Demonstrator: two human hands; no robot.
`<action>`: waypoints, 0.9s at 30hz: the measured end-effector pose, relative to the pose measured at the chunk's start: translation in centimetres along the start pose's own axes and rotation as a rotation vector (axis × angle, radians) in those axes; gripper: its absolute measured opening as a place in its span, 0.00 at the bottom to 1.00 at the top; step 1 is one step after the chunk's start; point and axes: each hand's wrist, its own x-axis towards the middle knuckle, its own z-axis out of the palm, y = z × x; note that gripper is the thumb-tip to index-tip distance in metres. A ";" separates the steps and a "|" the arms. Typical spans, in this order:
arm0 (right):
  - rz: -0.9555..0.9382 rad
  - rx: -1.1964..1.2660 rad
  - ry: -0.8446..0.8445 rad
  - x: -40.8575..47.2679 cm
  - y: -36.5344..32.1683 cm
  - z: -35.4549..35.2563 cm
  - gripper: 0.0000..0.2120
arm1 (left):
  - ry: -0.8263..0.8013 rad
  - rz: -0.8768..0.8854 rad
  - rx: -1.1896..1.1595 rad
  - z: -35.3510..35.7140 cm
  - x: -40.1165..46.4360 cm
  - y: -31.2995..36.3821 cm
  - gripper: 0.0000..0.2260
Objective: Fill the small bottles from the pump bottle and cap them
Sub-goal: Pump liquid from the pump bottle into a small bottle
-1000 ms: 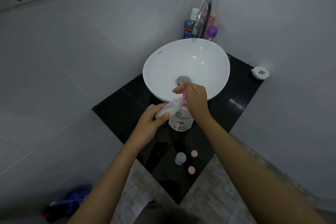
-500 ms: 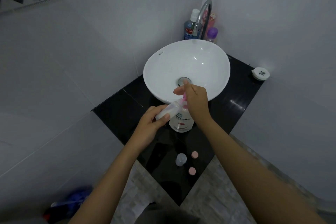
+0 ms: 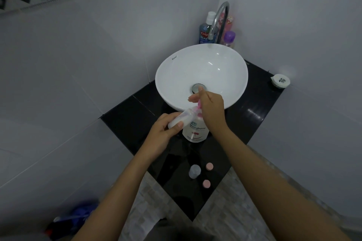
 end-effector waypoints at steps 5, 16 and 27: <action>-0.016 -0.002 0.020 -0.5 1.2 0.3 0.21 | 0.004 -0.010 0.026 0.1 0.0 -0.4 0.12; 0.026 0.038 -0.016 -0.4 -0.1 0.0 0.21 | -0.001 0.019 -0.005 -0.2 -0.3 -0.4 0.12; 0.014 -0.061 -0.034 -0.1 0.5 0.0 0.21 | -0.006 0.018 0.013 0.4 -0.2 -0.1 0.09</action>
